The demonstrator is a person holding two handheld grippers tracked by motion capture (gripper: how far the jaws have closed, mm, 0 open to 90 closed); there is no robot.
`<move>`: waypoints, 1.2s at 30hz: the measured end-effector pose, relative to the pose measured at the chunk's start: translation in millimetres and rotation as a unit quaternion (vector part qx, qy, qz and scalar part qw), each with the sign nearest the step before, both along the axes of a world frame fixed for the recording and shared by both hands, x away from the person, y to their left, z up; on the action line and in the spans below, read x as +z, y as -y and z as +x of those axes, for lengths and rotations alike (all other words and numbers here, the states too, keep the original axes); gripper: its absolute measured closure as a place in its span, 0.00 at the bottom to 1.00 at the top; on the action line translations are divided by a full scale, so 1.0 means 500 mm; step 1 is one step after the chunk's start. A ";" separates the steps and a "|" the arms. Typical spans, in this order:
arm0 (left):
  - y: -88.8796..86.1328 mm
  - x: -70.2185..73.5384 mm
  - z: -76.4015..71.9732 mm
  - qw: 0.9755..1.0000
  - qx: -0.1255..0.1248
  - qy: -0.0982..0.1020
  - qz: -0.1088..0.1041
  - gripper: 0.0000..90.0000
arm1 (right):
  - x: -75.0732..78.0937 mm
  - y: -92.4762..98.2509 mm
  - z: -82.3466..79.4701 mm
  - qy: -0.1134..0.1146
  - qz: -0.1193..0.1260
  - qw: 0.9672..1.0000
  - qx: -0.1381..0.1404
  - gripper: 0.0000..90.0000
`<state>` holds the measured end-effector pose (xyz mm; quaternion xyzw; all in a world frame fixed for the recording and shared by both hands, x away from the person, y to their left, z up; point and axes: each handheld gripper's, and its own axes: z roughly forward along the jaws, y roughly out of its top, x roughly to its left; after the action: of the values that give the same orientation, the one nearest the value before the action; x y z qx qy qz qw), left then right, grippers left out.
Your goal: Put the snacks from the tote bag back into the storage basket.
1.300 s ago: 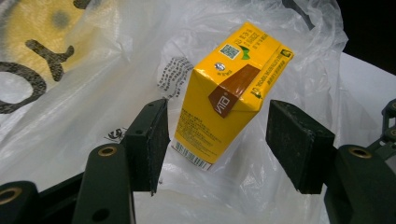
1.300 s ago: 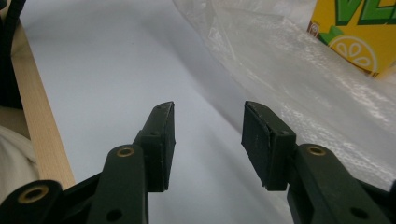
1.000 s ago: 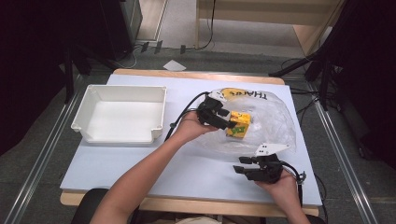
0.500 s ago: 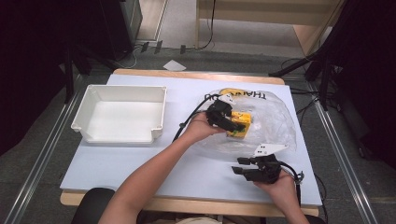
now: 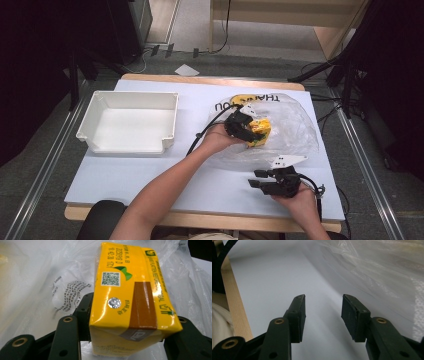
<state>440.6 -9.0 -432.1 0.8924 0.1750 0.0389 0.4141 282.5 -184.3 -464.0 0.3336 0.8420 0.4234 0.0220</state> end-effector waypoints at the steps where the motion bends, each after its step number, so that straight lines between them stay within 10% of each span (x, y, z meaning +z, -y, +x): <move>1: 0.000 0.000 0.000 1.000 0.002 -0.001 -0.001 0.57 | 0.000 0.000 0.000 0.001 0.000 1.000 0.000 0.62; 12: -0.005 0.011 0.005 0.999 0.020 -0.036 -0.006 0.59 | -0.002 -0.001 0.002 -0.002 0.002 1.000 -0.001 0.62; 36: -0.090 0.118 -0.035 0.999 0.018 -0.044 -0.015 0.59 | 0.000 -0.024 0.008 0.011 0.003 1.000 -0.005 0.62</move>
<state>423.0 36.3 -372.9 0.8836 0.2091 0.0043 0.4189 286.3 -172.3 -464.1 0.3335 0.8385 0.4297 0.0325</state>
